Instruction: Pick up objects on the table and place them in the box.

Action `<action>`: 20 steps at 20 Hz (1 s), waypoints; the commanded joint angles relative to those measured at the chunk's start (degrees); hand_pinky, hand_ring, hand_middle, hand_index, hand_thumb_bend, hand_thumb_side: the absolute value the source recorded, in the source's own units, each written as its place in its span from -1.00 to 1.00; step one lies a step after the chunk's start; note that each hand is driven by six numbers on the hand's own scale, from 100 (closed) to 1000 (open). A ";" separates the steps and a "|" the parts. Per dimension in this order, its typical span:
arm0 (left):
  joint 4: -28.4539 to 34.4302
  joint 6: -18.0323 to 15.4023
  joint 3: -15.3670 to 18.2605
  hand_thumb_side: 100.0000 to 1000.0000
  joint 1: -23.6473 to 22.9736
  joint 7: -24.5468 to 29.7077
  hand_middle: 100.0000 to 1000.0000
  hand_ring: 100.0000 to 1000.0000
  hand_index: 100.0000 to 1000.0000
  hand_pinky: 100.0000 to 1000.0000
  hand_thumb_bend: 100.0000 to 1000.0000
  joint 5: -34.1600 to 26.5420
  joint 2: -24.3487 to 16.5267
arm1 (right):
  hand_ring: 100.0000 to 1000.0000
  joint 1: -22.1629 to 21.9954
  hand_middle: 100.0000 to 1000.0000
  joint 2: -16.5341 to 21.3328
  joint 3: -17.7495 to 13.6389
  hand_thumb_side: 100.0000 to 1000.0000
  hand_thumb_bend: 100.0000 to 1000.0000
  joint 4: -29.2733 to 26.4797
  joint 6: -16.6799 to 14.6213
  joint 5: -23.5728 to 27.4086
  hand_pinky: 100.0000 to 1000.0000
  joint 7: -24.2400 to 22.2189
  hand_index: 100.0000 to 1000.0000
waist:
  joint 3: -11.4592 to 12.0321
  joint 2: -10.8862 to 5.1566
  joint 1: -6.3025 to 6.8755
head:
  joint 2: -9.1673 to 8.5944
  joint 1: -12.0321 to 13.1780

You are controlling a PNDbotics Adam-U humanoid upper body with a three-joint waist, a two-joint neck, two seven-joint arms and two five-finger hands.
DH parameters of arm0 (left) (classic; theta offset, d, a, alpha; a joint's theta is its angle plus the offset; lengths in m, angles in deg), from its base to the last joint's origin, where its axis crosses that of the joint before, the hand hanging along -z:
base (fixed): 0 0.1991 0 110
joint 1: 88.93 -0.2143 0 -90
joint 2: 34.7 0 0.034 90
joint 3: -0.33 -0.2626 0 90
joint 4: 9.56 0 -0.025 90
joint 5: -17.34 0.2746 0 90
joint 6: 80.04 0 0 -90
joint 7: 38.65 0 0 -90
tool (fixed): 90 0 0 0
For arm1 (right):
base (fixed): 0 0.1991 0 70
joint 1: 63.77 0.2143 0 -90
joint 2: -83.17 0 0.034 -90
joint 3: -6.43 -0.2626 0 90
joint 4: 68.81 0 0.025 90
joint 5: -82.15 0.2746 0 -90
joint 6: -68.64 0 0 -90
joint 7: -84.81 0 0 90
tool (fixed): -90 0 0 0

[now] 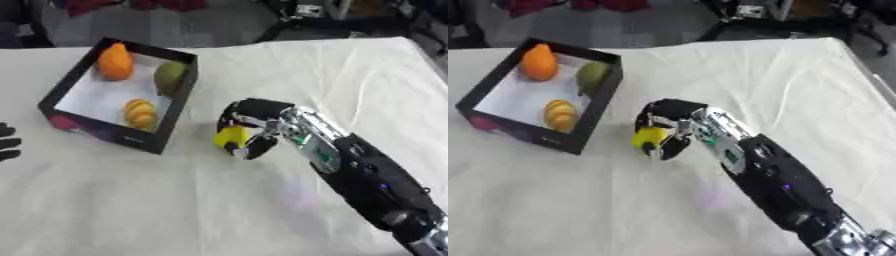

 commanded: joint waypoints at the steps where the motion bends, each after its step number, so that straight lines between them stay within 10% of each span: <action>1: 0.85 -0.05 0.30 0.80 0.26 -0.05 0.39 0.42 0.61 0.42 -0.31 0.21 -0.73 | -0.31 1.63 -0.50 0.61 -1.28 -1.00 -1.00 0.01 0.87 -1.90 0.19 6.08 -0.26 | -0.04 -1.22 0.16 | -0.06 -0.11; 10: 0.88 -0.12 0.11 0.79 0.21 0.07 0.39 0.42 0.60 0.42 -0.31 0.01 -0.56 | -0.37 12.78 -0.56 0.51 -3.28 -1.00 -1.00 0.17 5.01 7.21 0.08 11.46 -0.29 | 0.44 -1.61 0.48 | -0.06 -0.17; 20: 0.88 -0.47 -1.95 0.80 1.86 2.10 0.39 0.42 0.60 0.42 -0.31 -0.82 0.70 | -0.19 28.70 -0.35 -12.39 -7.06 -0.97 -1.00 24.94 4.59 13.59 0.11 8.56 -0.05 | 4.28 -0.44 1.48 | -0.06 -3.94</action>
